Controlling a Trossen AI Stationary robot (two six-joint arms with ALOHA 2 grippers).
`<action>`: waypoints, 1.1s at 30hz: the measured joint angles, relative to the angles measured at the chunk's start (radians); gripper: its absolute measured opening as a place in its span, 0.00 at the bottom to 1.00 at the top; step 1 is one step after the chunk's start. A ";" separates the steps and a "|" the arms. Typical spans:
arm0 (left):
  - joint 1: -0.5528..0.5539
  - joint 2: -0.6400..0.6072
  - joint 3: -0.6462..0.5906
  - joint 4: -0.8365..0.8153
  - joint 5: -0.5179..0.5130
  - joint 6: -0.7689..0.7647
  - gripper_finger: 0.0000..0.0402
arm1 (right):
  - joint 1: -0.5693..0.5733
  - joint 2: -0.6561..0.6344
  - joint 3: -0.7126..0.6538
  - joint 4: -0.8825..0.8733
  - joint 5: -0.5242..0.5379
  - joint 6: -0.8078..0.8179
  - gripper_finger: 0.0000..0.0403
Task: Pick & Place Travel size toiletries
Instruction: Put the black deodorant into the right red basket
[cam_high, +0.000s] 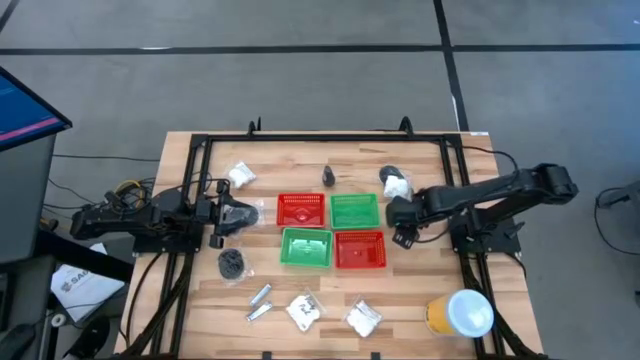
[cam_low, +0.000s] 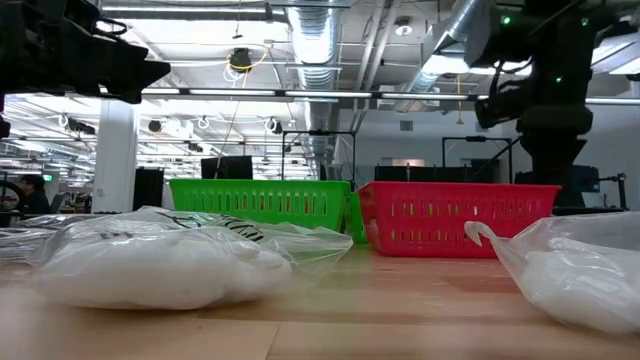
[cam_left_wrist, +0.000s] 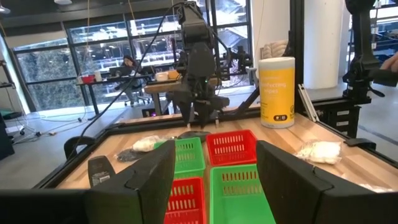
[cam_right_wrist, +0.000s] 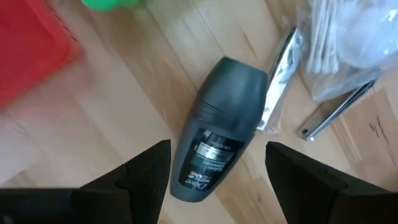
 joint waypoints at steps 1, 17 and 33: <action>0.000 0.002 0.000 0.000 0.000 0.000 0.53 | 0.000 0.011 0.000 0.006 0.000 -0.001 0.62; 0.000 0.008 0.000 0.008 0.000 0.000 0.53 | -0.004 0.192 0.000 0.081 0.003 -0.074 0.62; 0.000 0.010 0.000 0.013 0.000 0.000 0.53 | -0.018 0.297 0.003 0.143 0.019 -0.160 0.61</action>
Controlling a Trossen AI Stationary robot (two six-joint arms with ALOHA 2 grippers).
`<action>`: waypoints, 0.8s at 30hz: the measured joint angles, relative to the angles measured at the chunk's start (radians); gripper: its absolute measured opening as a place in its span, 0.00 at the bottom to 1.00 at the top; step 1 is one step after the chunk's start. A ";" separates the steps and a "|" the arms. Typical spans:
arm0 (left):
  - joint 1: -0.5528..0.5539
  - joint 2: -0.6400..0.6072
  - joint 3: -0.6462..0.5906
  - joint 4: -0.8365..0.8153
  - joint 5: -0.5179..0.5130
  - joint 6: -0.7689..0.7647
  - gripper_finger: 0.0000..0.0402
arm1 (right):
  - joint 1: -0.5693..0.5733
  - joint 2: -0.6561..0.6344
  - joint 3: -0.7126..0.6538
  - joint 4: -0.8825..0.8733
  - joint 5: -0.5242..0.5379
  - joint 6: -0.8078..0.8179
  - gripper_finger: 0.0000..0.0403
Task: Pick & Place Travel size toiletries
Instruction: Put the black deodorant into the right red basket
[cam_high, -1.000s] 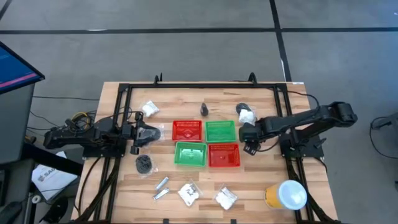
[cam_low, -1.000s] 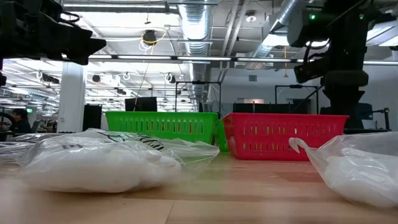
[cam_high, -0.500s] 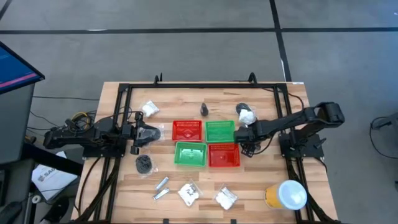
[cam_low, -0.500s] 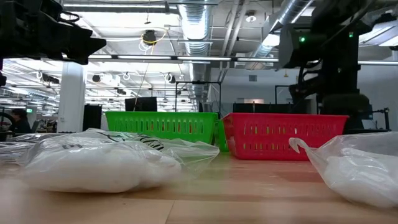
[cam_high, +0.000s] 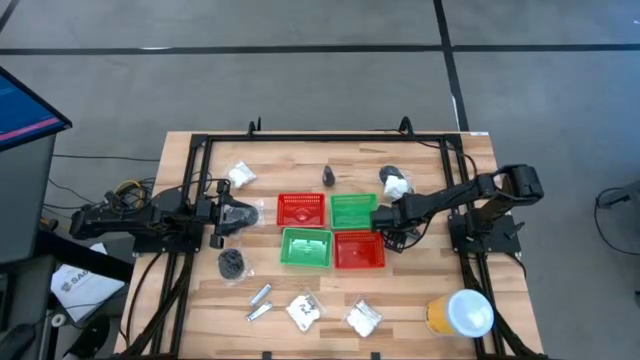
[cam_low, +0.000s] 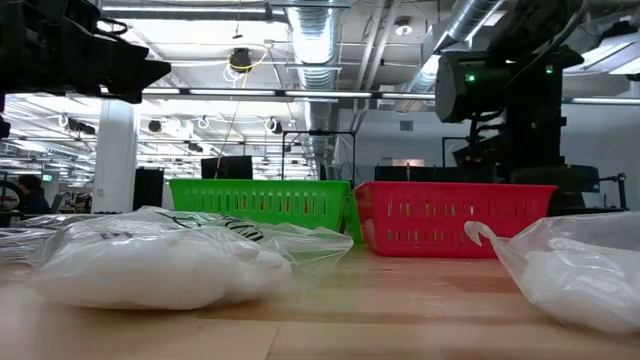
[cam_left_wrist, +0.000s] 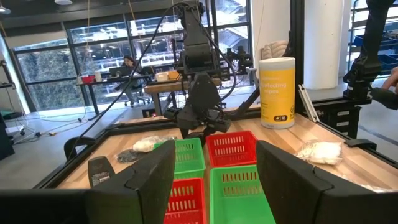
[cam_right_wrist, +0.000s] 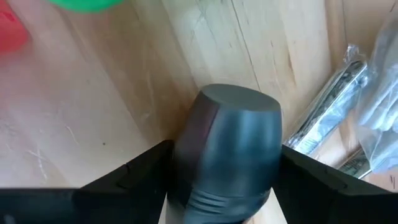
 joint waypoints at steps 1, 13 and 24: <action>0.000 0.000 0.000 0.000 0.000 0.000 0.53 | -0.001 -0.006 -0.002 0.002 -0.002 0.000 0.60; 0.000 0.002 0.000 0.000 0.000 0.000 0.53 | 0.002 -0.019 -0.003 0.001 -0.015 -0.011 0.50; 0.000 0.002 0.000 0.001 0.000 0.000 0.53 | 0.042 -0.015 0.093 -0.169 -0.018 -0.057 0.50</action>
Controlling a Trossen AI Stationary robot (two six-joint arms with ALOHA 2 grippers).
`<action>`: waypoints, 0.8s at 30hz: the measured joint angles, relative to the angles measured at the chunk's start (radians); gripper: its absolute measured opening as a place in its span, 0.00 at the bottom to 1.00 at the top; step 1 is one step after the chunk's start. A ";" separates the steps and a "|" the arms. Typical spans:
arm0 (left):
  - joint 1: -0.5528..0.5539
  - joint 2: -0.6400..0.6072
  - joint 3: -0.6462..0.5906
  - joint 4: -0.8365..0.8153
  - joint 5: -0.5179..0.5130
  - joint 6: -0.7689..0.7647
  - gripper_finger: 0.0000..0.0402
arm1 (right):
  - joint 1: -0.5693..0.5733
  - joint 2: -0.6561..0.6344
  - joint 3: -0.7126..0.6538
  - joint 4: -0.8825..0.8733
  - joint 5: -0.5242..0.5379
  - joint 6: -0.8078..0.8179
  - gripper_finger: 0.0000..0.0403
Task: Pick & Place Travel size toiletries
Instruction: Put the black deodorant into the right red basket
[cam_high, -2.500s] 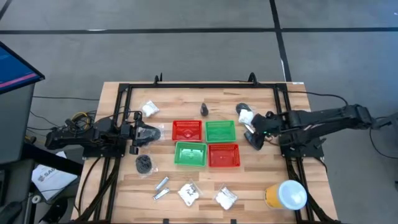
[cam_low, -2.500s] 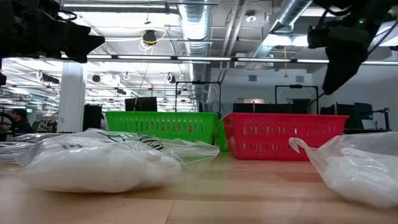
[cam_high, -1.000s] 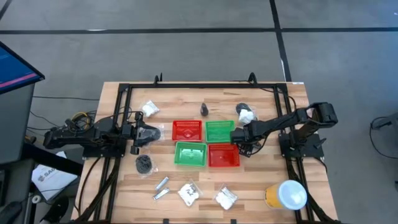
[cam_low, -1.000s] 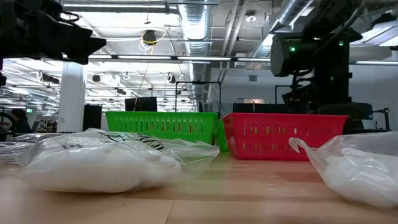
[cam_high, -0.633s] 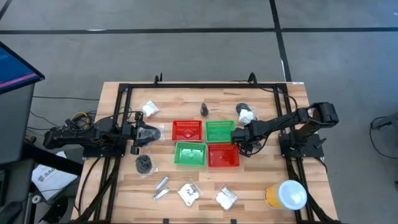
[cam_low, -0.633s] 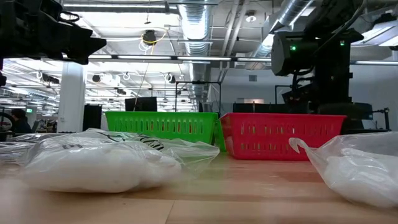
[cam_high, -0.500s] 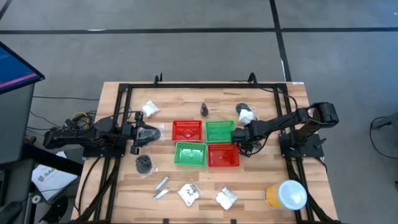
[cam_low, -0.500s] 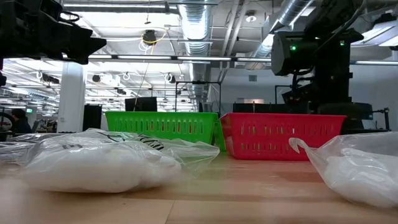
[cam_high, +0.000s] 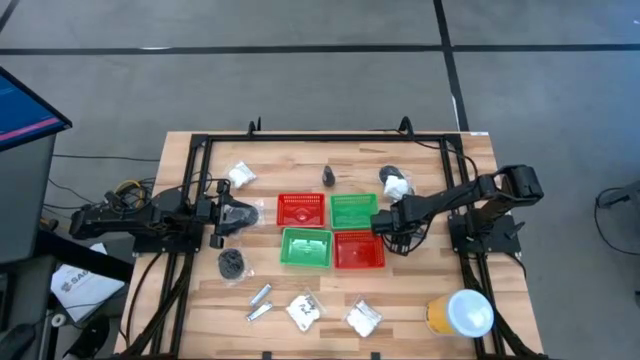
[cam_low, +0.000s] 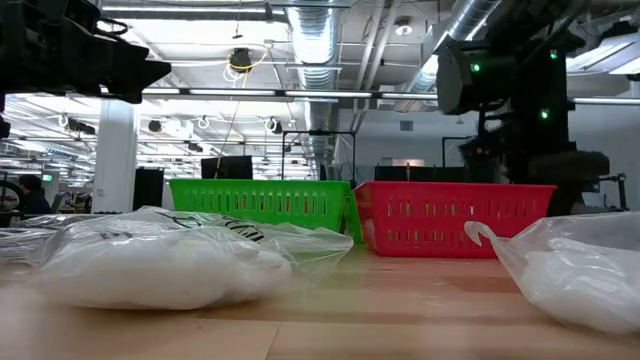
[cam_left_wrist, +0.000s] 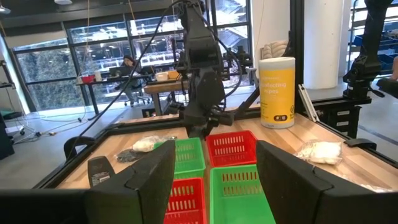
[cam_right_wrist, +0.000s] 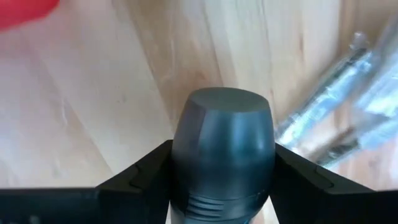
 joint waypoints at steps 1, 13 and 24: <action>0.000 0.000 0.000 0.000 0.000 0.000 0.53 | 0.000 0.000 0.013 -0.027 0.000 -0.002 0.50; 0.000 0.000 0.000 0.002 0.000 0.000 0.53 | 0.040 -0.002 0.280 -0.258 0.000 -0.045 0.50; 0.000 0.000 0.000 0.003 0.000 0.000 0.53 | 0.132 -0.003 0.435 -0.097 -0.002 0.004 0.51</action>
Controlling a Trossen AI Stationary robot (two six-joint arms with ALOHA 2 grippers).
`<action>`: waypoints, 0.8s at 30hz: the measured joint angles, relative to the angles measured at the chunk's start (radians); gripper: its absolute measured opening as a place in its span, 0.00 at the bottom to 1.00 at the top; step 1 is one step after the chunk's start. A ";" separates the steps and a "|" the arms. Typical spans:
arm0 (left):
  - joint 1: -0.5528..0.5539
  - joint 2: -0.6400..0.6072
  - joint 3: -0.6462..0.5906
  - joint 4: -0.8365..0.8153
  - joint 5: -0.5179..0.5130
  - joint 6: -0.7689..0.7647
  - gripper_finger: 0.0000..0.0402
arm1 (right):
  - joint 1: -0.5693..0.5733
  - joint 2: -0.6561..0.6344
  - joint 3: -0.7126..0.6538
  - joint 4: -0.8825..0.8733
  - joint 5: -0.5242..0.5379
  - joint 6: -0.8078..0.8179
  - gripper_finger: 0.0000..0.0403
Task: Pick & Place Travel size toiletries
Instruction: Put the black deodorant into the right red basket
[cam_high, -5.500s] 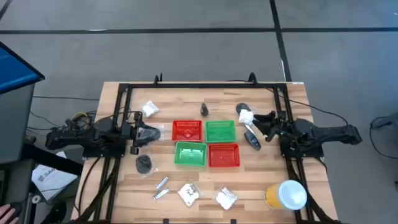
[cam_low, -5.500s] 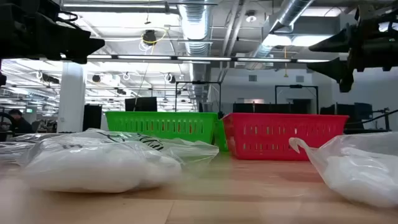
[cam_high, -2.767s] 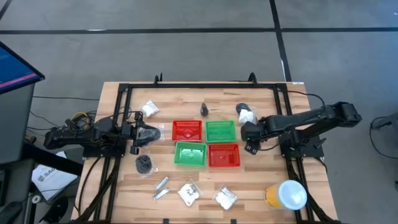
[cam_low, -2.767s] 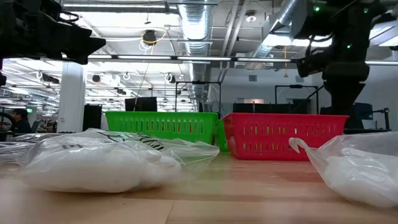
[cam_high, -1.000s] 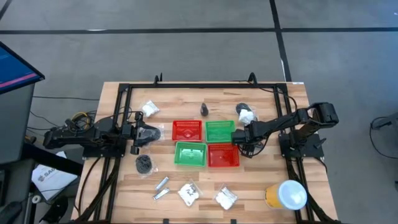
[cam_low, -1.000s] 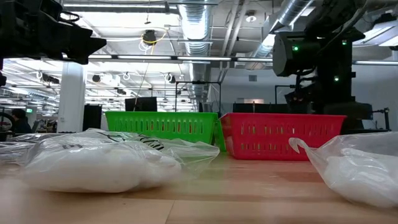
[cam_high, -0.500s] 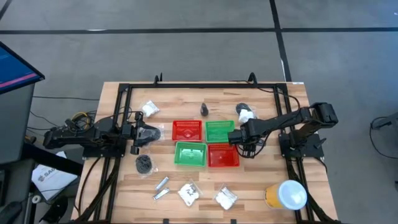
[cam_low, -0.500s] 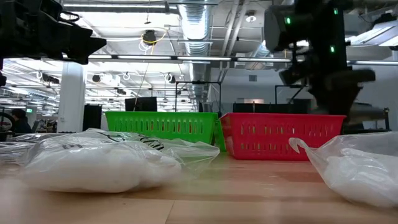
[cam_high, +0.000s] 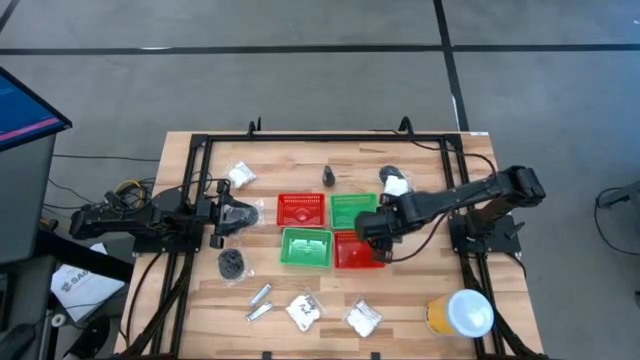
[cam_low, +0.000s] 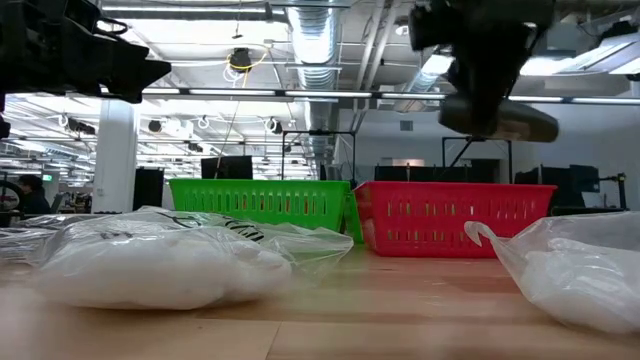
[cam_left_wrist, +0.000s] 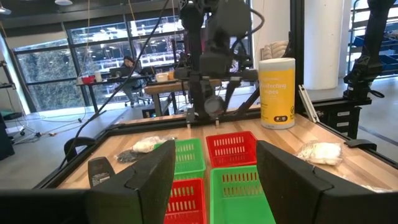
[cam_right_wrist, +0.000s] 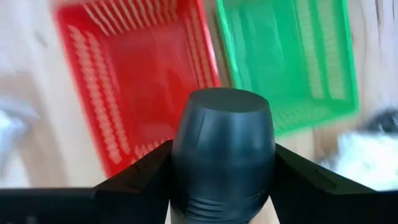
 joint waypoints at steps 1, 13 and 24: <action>0.000 0.000 0.000 0.000 0.000 0.000 0.53 | 0.006 0.000 0.000 0.029 0.000 0.005 0.50; 0.000 0.004 0.000 0.004 0.000 0.000 0.53 | 0.074 0.087 0.002 0.203 -0.004 0.012 0.52; 0.000 0.058 0.000 0.026 -0.001 0.000 0.53 | 0.070 0.186 0.003 0.227 -0.003 0.005 0.57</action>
